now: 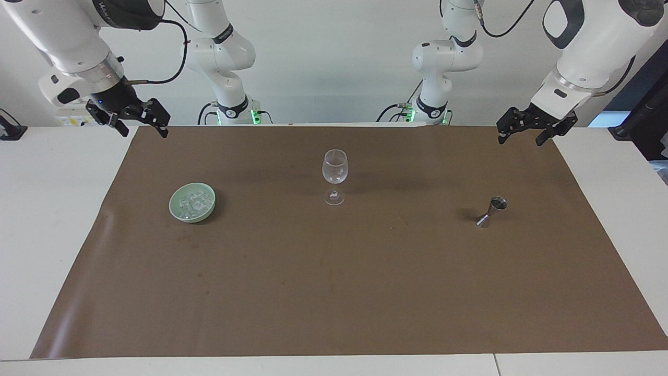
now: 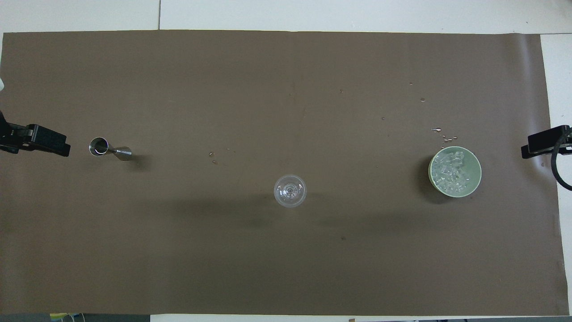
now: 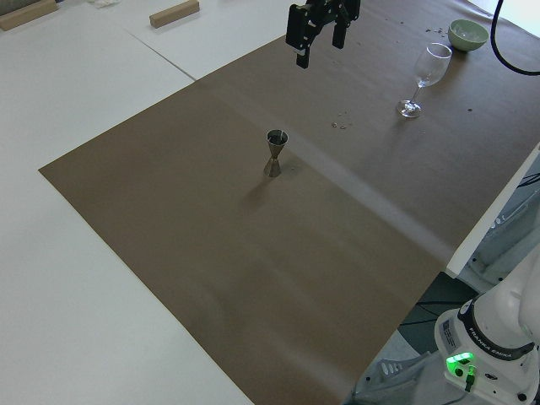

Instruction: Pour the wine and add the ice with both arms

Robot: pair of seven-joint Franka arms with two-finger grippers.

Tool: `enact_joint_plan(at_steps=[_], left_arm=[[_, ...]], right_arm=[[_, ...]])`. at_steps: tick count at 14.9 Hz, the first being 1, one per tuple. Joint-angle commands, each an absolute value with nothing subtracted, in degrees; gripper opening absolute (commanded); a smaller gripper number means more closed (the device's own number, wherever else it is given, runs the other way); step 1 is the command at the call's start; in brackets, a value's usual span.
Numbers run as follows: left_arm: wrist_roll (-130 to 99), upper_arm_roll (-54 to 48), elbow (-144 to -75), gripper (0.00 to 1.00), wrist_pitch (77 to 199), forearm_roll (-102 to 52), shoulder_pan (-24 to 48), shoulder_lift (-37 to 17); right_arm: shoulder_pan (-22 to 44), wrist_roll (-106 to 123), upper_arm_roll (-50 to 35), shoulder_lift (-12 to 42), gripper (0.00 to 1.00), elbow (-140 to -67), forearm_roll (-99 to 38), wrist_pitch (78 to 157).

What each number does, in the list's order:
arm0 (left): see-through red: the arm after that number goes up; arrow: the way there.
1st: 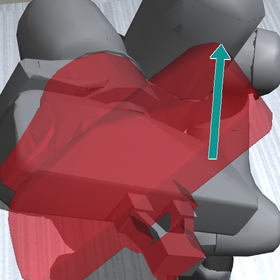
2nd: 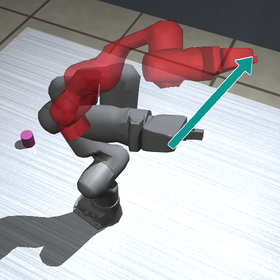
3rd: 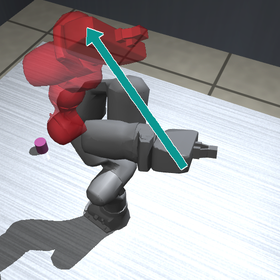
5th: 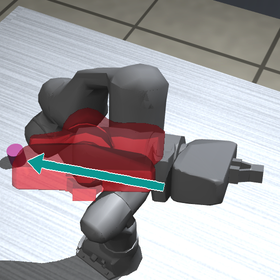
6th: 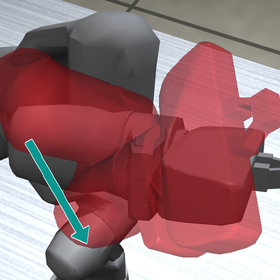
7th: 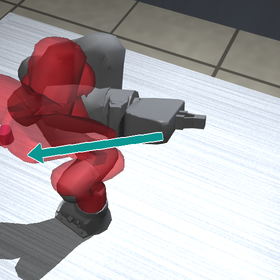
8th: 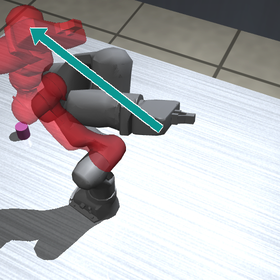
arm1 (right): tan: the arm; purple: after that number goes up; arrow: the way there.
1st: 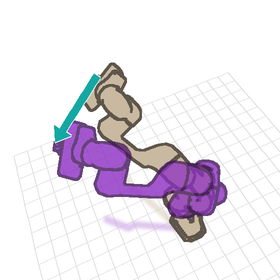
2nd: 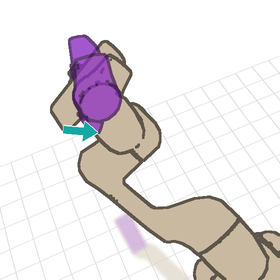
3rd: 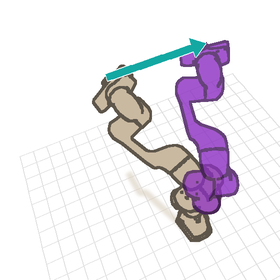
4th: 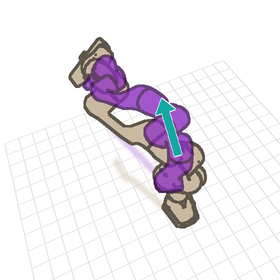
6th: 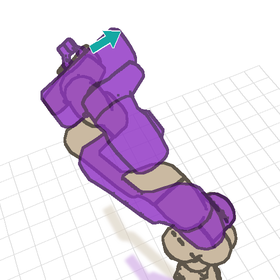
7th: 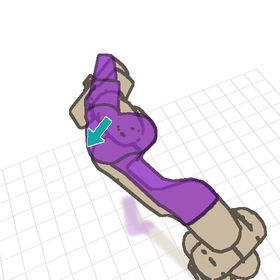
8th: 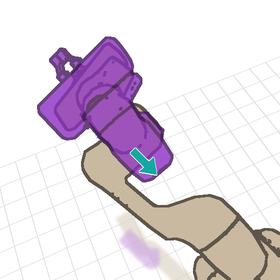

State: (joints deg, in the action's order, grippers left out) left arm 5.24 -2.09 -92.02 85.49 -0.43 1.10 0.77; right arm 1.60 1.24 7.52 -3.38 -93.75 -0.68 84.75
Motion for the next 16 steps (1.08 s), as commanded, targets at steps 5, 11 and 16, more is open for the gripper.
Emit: enact_joint_plan(at_steps=[5, 11, 16], left_arm=[[5.6, -2.0, -94.2, 1.00, 85.0, 0.0, 1.4, 2.8], [4.9, -1.9, -92.8, 1.00, 86.8, -0.4, 1.5, 1.8], [-9.5, -1.5, -92.7, 1.00, 86.2, -4.0, 0.4, 0.0]], right_arm=[[1.0, 0.6, 7.1, -4.5, 1.00, -94.7, -0.8, 84.6], [1.0, 0.6, 7.1, -4.5, 1.00, -94.8, -0.9, 84.6], [1.0, 0.6, 7.1, -4.5, 1.00, -94.8, -0.8, 84.5]])
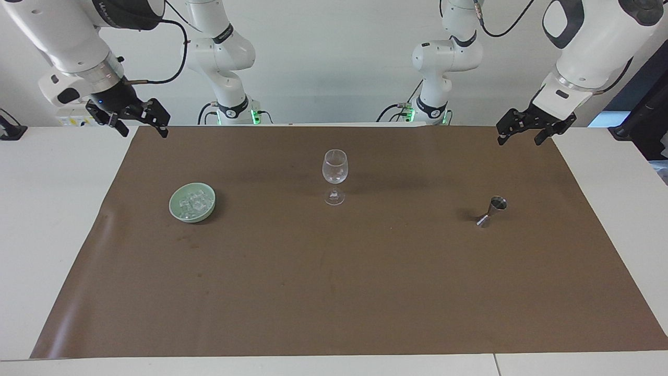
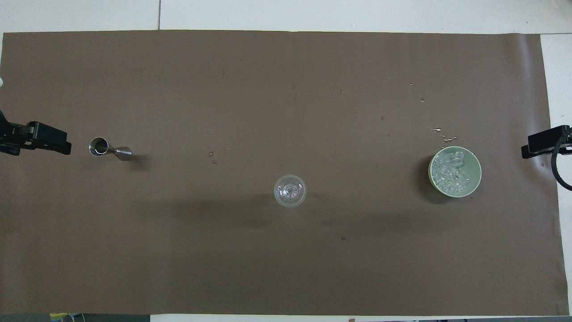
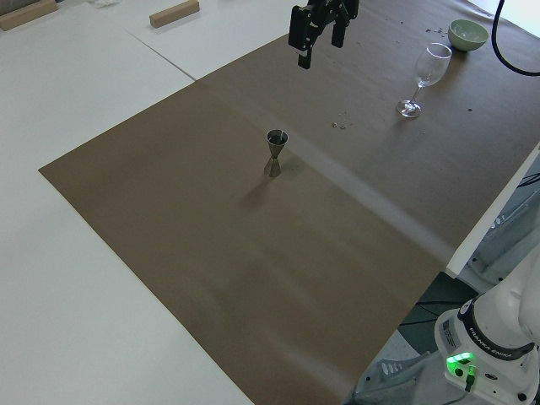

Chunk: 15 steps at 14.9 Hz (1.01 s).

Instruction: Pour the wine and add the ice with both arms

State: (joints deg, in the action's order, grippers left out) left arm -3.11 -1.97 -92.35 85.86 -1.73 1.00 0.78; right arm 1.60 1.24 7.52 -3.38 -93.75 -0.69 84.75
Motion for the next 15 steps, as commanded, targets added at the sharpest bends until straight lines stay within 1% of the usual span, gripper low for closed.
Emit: enact_joint_plan(at_steps=[1, 4, 5, 7, 8, 10, 12, 13, 15], left_arm=[[-14.4, -1.2, -92.8, 1.00, 86.3, -6.2, -1.1, -0.4], [-34.7, -1.2, -93.2, 1.00, 88.1, -11.7, -4.4, -2.5], [-39.2, -1.1, -92.7, 1.00, 88.2, -15.0, -6.1, -4.7], [-48.1, -1.1, -92.2, 1.00, 88.7, -17.8, -6.8, -7.9], [-52.3, -1.0, -91.7, 1.00, 89.9, -20.2, -8.2, -9.7], [-56.6, -1.0, -91.1, 1.00, 92.1, -24.8, -11.8, -12.0], [-60.4, -0.4, -91.0, 1.00, 94.5, -28.3, -13.1, -15.2], [-62.7, -0.4, -91.7, 1.00, 97.4, -29.2, -14.1, -15.6], [-63.9, -0.5, -92.5, 1.00, 98.4, -30.7, -14.8, -17.2]], right_arm=[[1.0, 0.6, 7.1, -4.5, 1.00, -94.8, -0.9, 84.5], [1.0, 0.6, 7.1, -4.5, 1.00, -94.8, -0.9, 84.5], [1.0, 0.6, 7.1, -4.5, 1.00, -94.8, -0.8, 84.5], [1.0, 0.6, 7.1, -4.5, 1.00, -94.8, -0.9, 84.5], [1.0, 0.6, 7.1, -4.5, 1.00, -94.8, -0.9, 84.5], [1.0, 0.6, 7.1, -4.5, 1.00, -94.8, -0.9, 84.5], [1.0, 0.6, 7.1, -4.5, 1.00, -94.8, -0.8, 84.5], [1.0, 0.6, 7.1, -4.5, 1.00, -94.8, -0.9, 84.5], [1.0, 0.6, 7.1, -4.5, 1.00, -94.8, -0.9, 84.5]])
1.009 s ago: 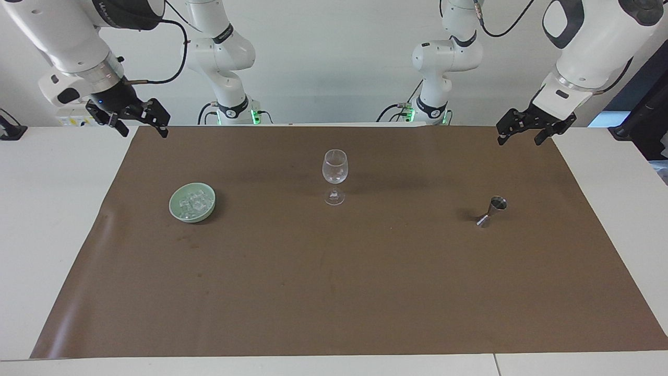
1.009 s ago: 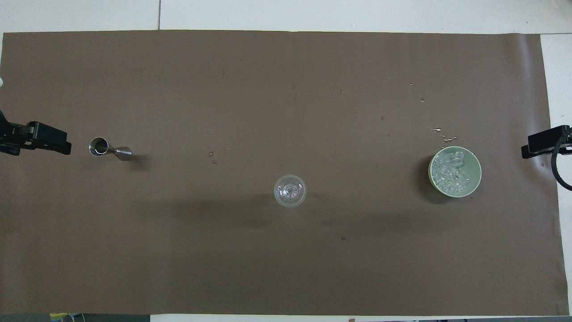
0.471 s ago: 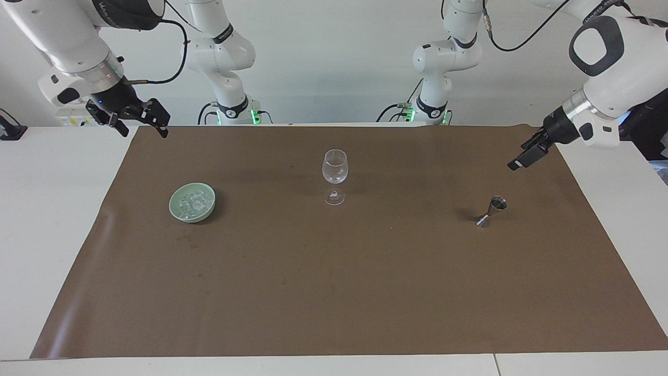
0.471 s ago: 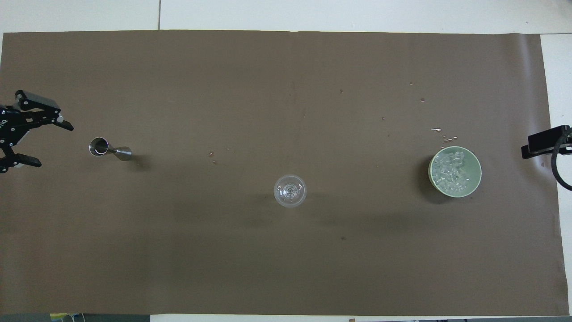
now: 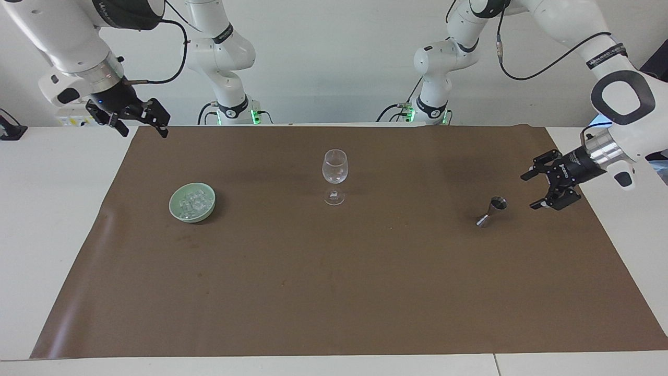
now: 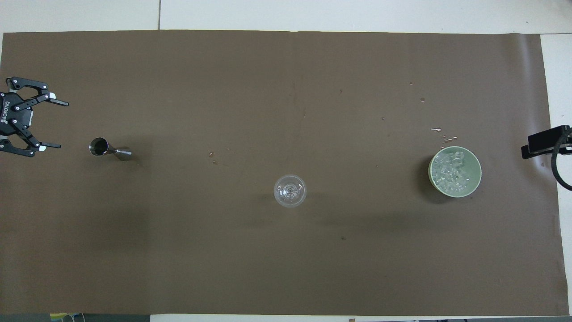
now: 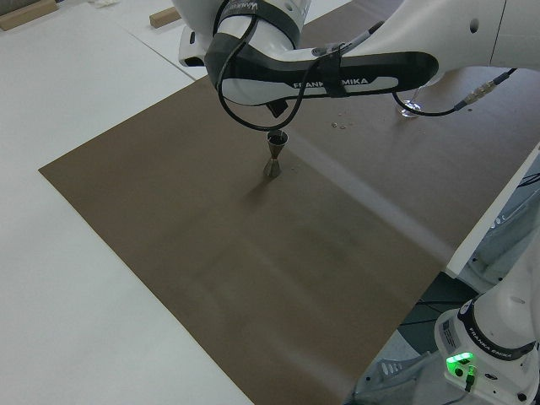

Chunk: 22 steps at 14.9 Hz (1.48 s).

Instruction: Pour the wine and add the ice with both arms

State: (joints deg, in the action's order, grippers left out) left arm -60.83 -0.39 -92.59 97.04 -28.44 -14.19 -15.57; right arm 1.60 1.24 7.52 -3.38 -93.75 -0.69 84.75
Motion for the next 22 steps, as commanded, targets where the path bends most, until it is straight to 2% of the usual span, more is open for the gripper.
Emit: enact_joint_plan(at_steps=[1, 4, 7, 10, 13, 18, 22], left_arm=[[-63.9, -0.5, -92.3, 1.00, 97.5, -33.2, -16.3, -18.9], [-63.5, -0.7, -92.7, 1.00, 96.2, -36.3, -19.7, -23.1], [-59.8, -0.9, -98.8, 1.00, 98.0, -41.5, -22.3, -24.0], [-58.0, -0.8, -104.0, 1.00, 102.2, -45.1, -21.6, -22.9], [-54.5, -0.8, -112.6, 1.00, 107.9, -50.6, -22.5, -19.9], [-49.8, -1.1, -114.0, 1.00, 108.6, -52.1, -21.5, -19.4], [-46.1, -1.1, -118.3, 1.00, 112.6, -59.1, -19.9, -18.3]], right_arm=[[1.0, 0.6, 7.1, -4.5, 1.00, -94.8, -0.9, 84.5], [1.0, 0.6, 7.1, -4.5, 1.00, -94.8, -0.9, 84.5], [1.0, 0.6, 7.1, -4.5, 1.00, -94.8, -0.9, 84.5], [1.0, 0.6, 7.1, -4.5, 1.00, -94.8, -0.9, 84.6], [1.0, 0.6, 7.1, -4.5, 1.00, -94.7, -0.9, 84.5], [1.0, 0.6, 7.1, -4.5, 1.00, -94.8, -0.9, 84.5], [1.0, 0.6, 7.1, -4.5, 1.00, -94.8, -0.9, 84.5]])
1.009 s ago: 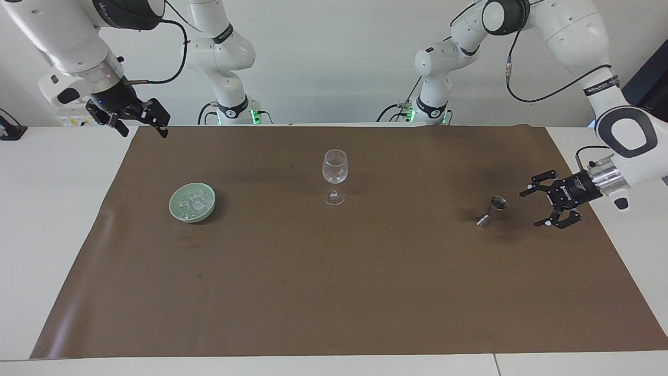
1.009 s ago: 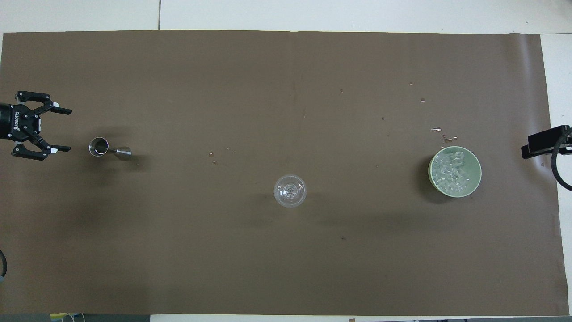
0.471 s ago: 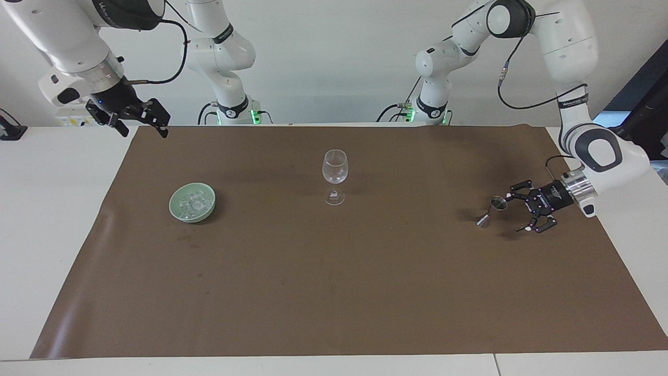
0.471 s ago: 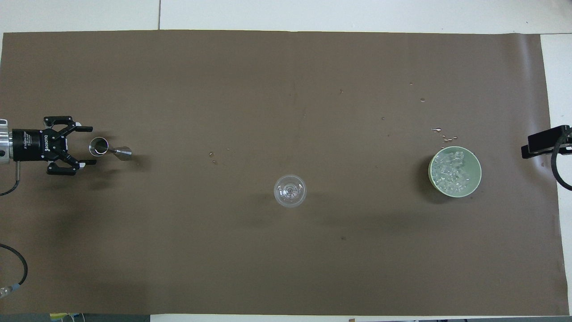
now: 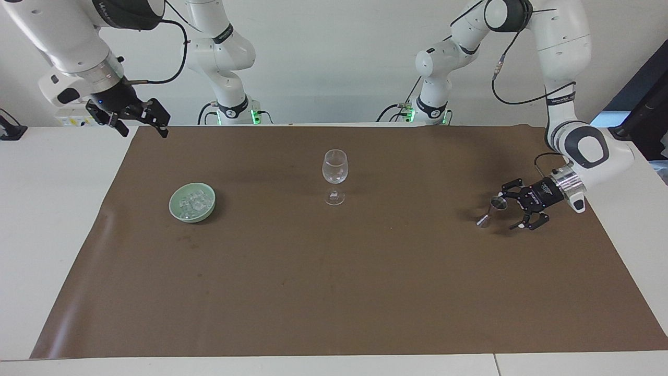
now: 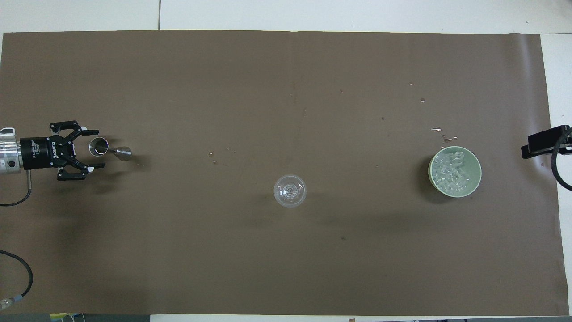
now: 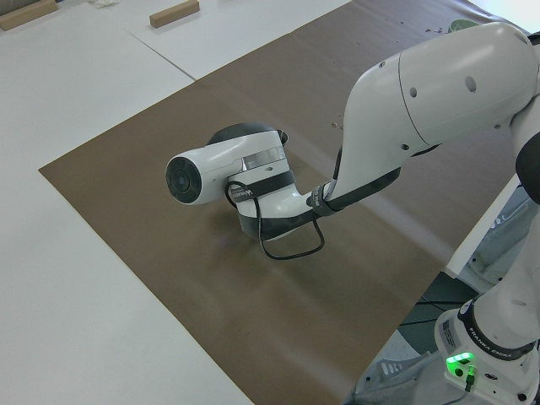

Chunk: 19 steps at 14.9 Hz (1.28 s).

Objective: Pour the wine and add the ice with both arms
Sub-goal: 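Reach the left gripper to the silver metal cup and grasp it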

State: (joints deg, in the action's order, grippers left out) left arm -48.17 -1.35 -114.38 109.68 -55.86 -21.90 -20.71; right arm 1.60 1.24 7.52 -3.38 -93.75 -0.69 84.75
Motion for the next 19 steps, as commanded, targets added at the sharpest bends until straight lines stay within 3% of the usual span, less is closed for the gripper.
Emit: enact_joint_plan(at_steps=[1, 17, 18, 19], left_arm=[[-46.2, -1.1, -118.6, 1.00, 113.0, -60.1, -19.0, -18.3], [-46.1, -1.1, -120.4, 1.00, 112.5, -62.3, -19.6, -17.3], [-46.0, -1.1, -120.4, 0.95, 112.4, -62.3, -19.7, -17.3], [-46.0, -1.1, -120.4, 0.81, 112.4, -62.3, -19.7, -17.3]], right_arm=[[1.0, 0.6, 7.1, -4.5, 1.00, -94.8, -0.9, 84.5], [1.0, 0.6, 7.1, -4.5, 1.00, -94.8, -0.9, 84.5], [1.0, 0.6, 7.1, -4.5, 1.00, -94.7, -0.9, 84.5], [1.0, 0.6, 7.1, -4.5, 1.00, -94.7, -0.9, 84.5]])
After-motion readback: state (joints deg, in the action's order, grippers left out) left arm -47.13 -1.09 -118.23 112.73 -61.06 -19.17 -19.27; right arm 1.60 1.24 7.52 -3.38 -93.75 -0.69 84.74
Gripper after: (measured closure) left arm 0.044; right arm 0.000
